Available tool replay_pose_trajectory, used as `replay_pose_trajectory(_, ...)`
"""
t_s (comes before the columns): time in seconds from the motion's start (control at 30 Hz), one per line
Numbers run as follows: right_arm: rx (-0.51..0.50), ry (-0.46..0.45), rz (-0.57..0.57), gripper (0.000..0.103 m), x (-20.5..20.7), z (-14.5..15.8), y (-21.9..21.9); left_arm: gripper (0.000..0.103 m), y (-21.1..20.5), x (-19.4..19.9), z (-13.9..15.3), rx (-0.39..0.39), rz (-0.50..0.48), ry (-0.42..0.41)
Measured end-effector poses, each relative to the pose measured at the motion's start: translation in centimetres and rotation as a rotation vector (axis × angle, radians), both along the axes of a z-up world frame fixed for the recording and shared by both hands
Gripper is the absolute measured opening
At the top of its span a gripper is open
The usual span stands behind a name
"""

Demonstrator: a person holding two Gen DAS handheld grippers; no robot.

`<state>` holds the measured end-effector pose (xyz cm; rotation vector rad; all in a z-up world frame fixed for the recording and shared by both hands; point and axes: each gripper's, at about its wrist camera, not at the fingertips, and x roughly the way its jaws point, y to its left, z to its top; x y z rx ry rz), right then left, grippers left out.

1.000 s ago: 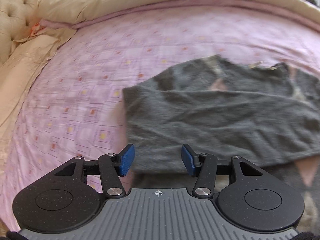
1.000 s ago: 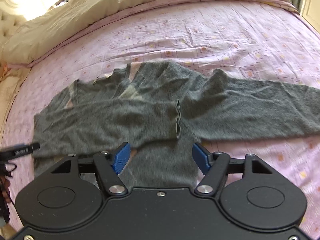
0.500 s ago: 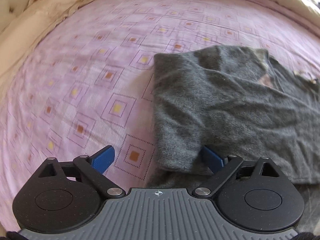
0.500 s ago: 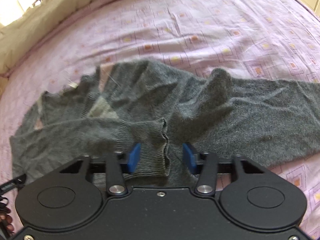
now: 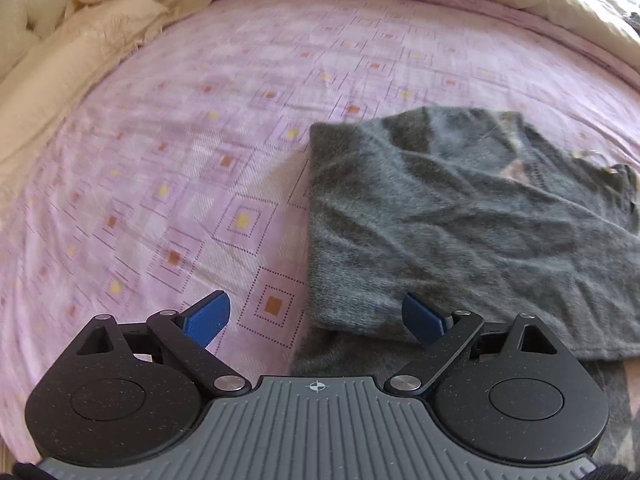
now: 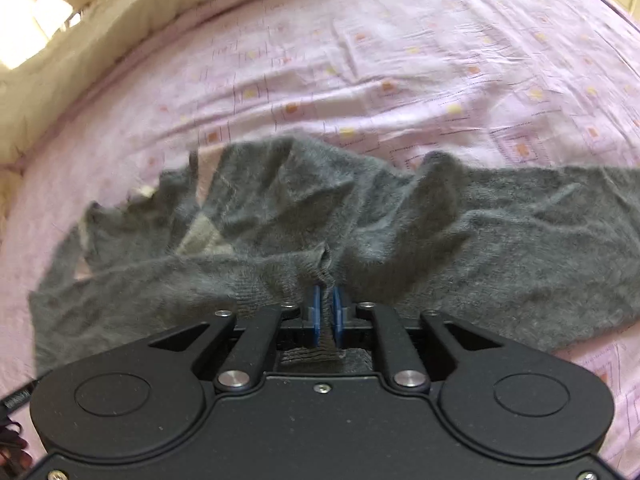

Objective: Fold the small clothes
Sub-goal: 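Lift the other sleeve with the right gripper and fold it across the body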

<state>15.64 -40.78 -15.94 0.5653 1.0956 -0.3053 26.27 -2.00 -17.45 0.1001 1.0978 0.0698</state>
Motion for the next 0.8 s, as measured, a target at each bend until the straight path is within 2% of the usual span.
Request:
replay_pose_trajectory(0.03,0.000,-0.011,-0.010,0.034,-0.7,0.3,-0.3,0.093,-0.2,-0.4,0.4,-0.003,-0.006,-0.005)
replay_pose_trajectory(0.07,-0.014,-0.016,-0.022,0.053,-1.4,0.7,-0.8,0.093,-0.5,-0.8,0.8,-0.008,-0.011,-0.004)
replay_pose_trajectory(0.1,-0.034,-0.020,-0.039,0.064,-2.2,1.0,-1.4,0.093,-0.8,-1.2,1.1,-0.014,-0.017,-0.001)
replay_pose_trajectory(0.13,-0.053,-0.028,-0.057,0.066,-3.2,1.2,-2.0,0.093,-1.1,-1.6,1.4,-0.023,-0.027,0.005)
replay_pose_trajectory(0.27,-0.128,0.004,-0.134,0.064,-7.4,1.5,-6.3,0.093,-3.0,-3.6,1.8,-0.042,-0.081,0.025)
replay_pose_trajectory(0.5,-0.193,0.089,-0.348,0.064,-14.8,1.1,-16.1,0.093,-7.2,-6.8,1.2,-0.038,-0.163,0.085)
replay_pose_trajectory(0.63,-0.246,0.140,-0.418,0.064,-17.2,0.6,-20.8,0.094,-9.0,-7.9,0.0,-0.042,-0.207,0.153)
replay_pose_trajectory(0.73,-0.275,0.158,-0.457,0.064,-18.2,0.3,-24.1,0.096,-10.0,-8.3,-2.3,-0.004,-0.218,0.273)
replay_pose_trajectory(0.77,-0.276,0.161,-0.469,0.064,-18.4,0.1,-25.0,0.096,-10.2,-8.6,-2.8,-0.003,-0.211,0.289)
replay_pose_trajectory(0.8,-0.275,0.164,-0.478,0.064,-18.5,-0.1,-25.9,0.096,-10.1,-8.9,-2.7,-0.013,-0.199,0.264)
